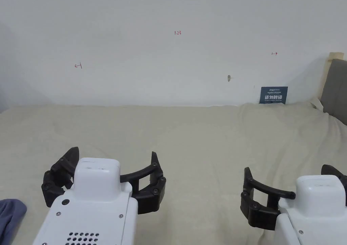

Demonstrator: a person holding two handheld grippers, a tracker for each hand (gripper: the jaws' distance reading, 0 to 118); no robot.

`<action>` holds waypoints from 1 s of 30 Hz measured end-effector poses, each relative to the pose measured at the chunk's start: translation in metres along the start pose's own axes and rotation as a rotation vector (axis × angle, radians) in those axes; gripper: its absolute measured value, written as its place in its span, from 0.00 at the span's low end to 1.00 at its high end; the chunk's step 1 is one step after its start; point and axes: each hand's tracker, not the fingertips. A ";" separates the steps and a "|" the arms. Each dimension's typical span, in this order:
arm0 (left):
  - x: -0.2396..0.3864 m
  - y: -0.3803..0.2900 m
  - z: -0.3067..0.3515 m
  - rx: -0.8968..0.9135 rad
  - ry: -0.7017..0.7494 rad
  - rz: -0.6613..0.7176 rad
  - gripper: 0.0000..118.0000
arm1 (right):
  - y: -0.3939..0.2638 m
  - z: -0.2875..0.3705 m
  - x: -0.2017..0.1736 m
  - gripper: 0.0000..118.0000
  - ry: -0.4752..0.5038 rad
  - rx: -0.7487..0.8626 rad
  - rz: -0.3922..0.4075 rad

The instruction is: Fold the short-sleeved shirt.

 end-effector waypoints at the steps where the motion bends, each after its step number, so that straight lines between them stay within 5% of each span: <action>1: 0.000 0.000 -0.001 -0.004 0.003 0.001 1.00 | -0.001 0.001 0.000 1.00 0.000 0.002 0.002; 11: -0.005 -0.003 -0.001 -0.016 0.006 0.007 0.99 | 0.000 0.000 0.003 1.00 0.011 -0.016 -0.018; 13: -0.004 -0.003 0.002 0.001 -0.007 -0.008 0.82 | 0.002 -0.001 0.002 0.99 0.026 -0.048 -0.018; 14: -0.003 -0.003 0.002 0.008 -0.003 -0.021 0.53 | 0.003 -0.001 0.002 0.87 0.035 -0.047 -0.019; 15: -0.003 -0.003 0.002 0.006 0.005 -0.037 0.25 | 0.002 0.000 0.002 0.63 0.050 -0.034 -0.015; 16: -0.004 -0.003 0.001 0.004 0.012 -0.044 0.07 | 0.002 -0.002 0.000 0.23 0.037 -0.033 0.005; 17: -0.004 -0.003 0.002 0.010 0.012 -0.040 0.06 | 0.003 -0.004 -0.002 0.00 0.010 -0.049 0.045; 24: -0.002 -0.004 -0.002 0.002 -0.011 -0.041 0.02 | 0.004 -0.007 0.007 0.00 0.001 -0.053 -0.034; 30: 0.003 -0.006 -0.005 -0.022 -0.036 -0.033 0.00 | 0.005 -0.005 0.008 0.00 -0.013 -0.043 -0.009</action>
